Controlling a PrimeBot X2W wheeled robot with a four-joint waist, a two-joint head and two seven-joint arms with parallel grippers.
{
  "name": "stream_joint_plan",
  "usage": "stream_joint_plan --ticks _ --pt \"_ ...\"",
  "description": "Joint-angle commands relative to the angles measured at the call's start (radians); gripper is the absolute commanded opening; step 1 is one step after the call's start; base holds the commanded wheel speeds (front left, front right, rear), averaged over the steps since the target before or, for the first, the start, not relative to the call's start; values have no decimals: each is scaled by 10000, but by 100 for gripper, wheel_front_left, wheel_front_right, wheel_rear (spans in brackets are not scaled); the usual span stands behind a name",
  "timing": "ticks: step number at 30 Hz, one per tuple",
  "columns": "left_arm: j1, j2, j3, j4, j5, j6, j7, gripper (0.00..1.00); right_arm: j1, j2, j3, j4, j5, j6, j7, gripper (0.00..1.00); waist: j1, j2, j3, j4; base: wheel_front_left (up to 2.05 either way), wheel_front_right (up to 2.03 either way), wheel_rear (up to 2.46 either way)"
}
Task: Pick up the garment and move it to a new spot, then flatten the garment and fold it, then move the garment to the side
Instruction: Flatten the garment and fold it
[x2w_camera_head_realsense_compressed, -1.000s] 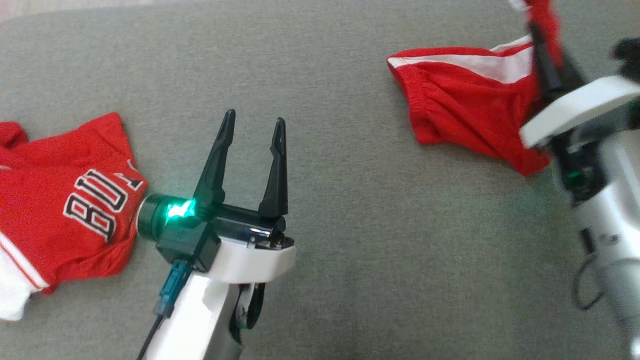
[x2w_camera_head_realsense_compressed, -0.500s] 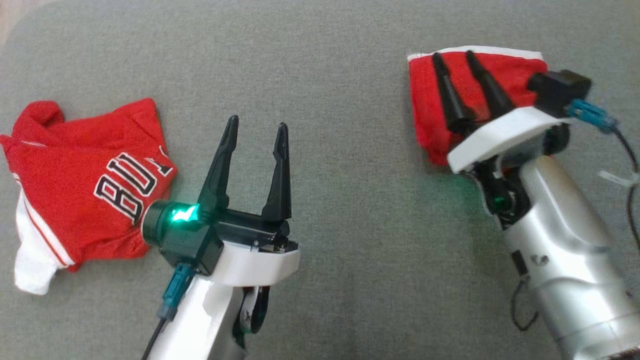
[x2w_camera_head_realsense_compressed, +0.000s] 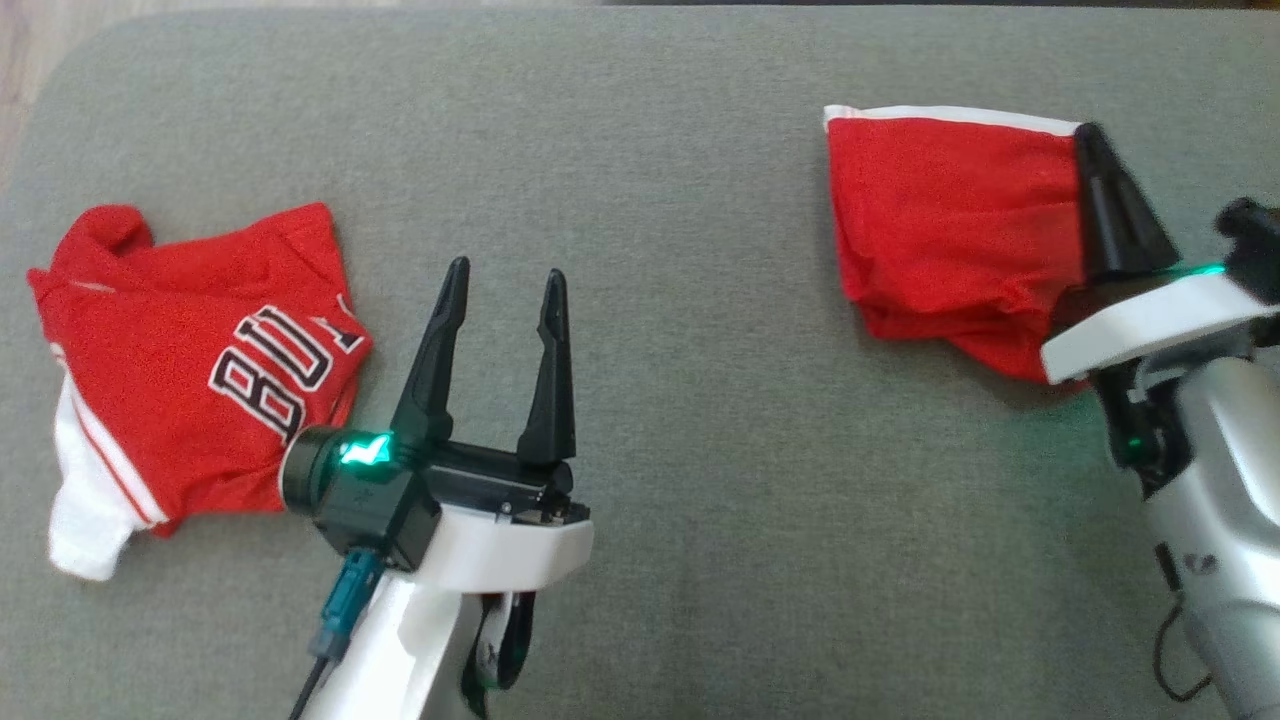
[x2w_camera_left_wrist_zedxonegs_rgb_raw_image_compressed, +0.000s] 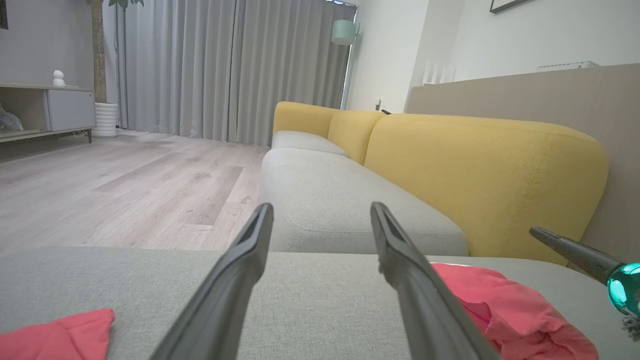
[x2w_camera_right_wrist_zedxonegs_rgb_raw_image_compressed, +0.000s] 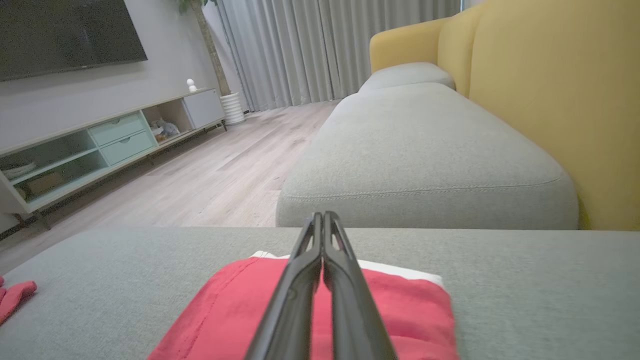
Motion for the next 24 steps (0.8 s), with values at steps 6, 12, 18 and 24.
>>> stream_joint_plan --ticks 6,12,18,24 --pt "-287 5 37 -349 -150 24 -49 100 -1089 403 1256 1173 -21 75 -316 0 0 -1 339 596 0 0 0" --pt "-461 5 -156 -340 -251 54 -49 100 -1593 837 2170 2961 -48 75 -468 0 0 -1 585 936 0 0 0" --pt "-500 5 -157 -260 -283 121 -49 100 -1466 1077 2497 3760 148 75 -513 0 0 -1 536 998 0 0 0" --pt "-316 5 3 -228 -218 145 -49 100 -927 1165 2137 2697 -204 75 -516 0 0 -1 191 700 0 0 0"
